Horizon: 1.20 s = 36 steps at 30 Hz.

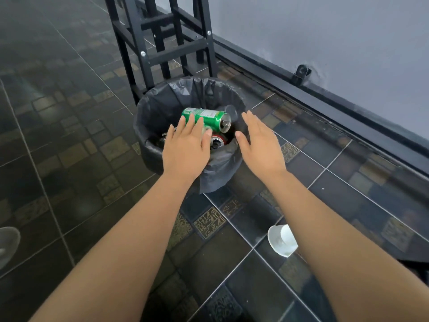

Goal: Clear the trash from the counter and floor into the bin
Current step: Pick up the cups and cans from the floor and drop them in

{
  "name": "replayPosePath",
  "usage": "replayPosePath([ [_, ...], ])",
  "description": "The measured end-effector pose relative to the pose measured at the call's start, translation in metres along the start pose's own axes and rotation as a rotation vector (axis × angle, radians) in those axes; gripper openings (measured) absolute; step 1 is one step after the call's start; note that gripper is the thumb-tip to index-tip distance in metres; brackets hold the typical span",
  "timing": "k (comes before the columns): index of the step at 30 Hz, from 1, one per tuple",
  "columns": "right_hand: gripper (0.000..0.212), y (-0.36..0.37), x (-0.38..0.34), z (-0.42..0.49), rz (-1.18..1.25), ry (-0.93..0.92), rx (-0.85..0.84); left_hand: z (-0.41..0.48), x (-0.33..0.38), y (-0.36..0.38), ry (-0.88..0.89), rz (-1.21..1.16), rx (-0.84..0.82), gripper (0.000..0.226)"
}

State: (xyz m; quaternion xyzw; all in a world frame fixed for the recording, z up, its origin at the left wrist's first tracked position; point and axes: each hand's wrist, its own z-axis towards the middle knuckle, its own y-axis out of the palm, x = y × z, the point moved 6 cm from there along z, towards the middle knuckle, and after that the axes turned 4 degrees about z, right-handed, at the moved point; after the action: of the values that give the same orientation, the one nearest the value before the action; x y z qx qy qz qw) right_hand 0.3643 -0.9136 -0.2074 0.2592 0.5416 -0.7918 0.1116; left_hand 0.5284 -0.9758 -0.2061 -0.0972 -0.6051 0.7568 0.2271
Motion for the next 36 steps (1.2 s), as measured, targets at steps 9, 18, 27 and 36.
replayPosePath([
  [9, 0.06, -0.017, 0.092, -0.108, -0.127, 0.193, -0.154, -0.039, 0.113, 0.029, 0.329, 0.076, 0.034, 0.055],
  [18, 0.08, 0.016, 0.14, -0.201, -0.211, 0.421, -0.707, -0.071, 0.142, 0.102, 0.356, 0.083, -0.249, 0.058],
  [27, 0.056, 0.0, 0.18, -0.137, -0.11, 0.64, -0.289, -0.025, 0.147, 0.143, 0.246, -0.062, -0.304, 0.06],
  [36, 0.057, 0.009, 0.219, -0.055, -0.288, 0.567, -0.128, 0.065, 0.177, 0.18, 0.14, -0.177, -0.273, 0.067],
])
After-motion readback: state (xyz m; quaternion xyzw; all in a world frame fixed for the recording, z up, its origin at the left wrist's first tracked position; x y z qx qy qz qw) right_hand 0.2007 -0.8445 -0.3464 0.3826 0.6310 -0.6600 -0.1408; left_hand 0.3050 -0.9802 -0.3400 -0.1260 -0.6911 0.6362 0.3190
